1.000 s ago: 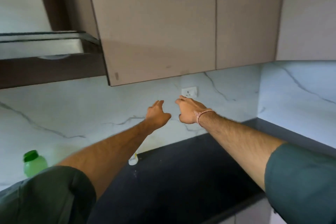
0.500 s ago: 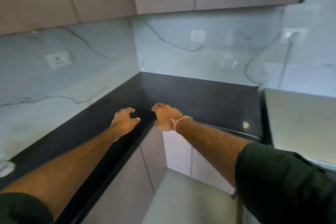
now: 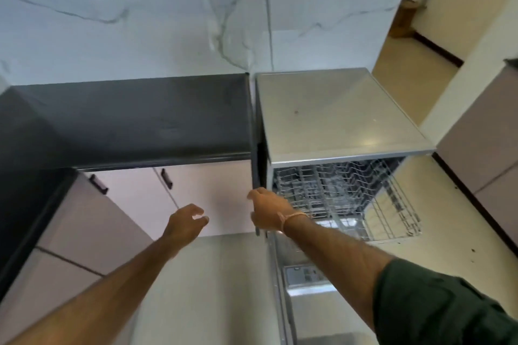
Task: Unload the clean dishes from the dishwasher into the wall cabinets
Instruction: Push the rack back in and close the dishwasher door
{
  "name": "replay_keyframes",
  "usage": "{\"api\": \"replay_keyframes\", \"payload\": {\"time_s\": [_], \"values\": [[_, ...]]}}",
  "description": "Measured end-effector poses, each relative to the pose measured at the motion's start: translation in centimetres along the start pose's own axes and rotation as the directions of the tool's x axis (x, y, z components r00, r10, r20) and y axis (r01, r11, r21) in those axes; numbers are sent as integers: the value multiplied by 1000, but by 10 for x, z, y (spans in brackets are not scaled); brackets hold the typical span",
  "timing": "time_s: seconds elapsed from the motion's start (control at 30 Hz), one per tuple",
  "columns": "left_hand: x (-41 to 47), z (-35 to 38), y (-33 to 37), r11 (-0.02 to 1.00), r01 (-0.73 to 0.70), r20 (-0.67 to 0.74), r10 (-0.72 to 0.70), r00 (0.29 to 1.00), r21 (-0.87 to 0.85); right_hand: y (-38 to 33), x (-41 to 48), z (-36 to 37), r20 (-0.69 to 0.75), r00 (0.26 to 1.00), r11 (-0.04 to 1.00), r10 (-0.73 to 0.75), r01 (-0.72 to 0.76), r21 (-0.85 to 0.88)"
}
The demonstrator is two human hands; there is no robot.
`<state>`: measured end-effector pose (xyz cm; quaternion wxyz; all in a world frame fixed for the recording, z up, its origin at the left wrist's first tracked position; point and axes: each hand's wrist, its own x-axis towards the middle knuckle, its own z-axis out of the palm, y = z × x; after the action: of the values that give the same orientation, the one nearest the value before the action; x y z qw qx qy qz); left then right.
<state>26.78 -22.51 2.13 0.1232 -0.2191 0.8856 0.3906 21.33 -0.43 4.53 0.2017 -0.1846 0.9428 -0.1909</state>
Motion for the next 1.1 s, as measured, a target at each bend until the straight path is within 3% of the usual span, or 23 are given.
{"api": "replay_keyframes", "payload": {"time_s": [0.2,0.37,0.5,0.67,0.8,0.87,0.97,1.1], "values": [[14,141,45,978,169,118,-154,981,-122,170,-19,4,108,979,972,173,-187,140],[23,246,65,896,383,224,-335,915,-227,300,-40,17,162,938,918,307,-337,208],[30,316,83,793,535,318,-446,836,-293,371,-57,36,125,862,803,492,-504,318],[38,387,98,569,713,516,-501,695,-409,407,-61,68,196,669,479,717,-677,559],[42,425,111,309,778,625,-469,625,-546,414,-49,90,469,538,41,700,-686,726],[46,439,115,148,767,651,-445,615,-624,418,-40,102,554,520,-131,650,-642,756],[54,458,117,-38,705,632,-478,610,-708,424,-27,119,589,560,-316,582,-511,799],[62,473,116,-58,677,600,-523,605,-733,426,-9,132,554,547,-478,627,-292,829]]}}
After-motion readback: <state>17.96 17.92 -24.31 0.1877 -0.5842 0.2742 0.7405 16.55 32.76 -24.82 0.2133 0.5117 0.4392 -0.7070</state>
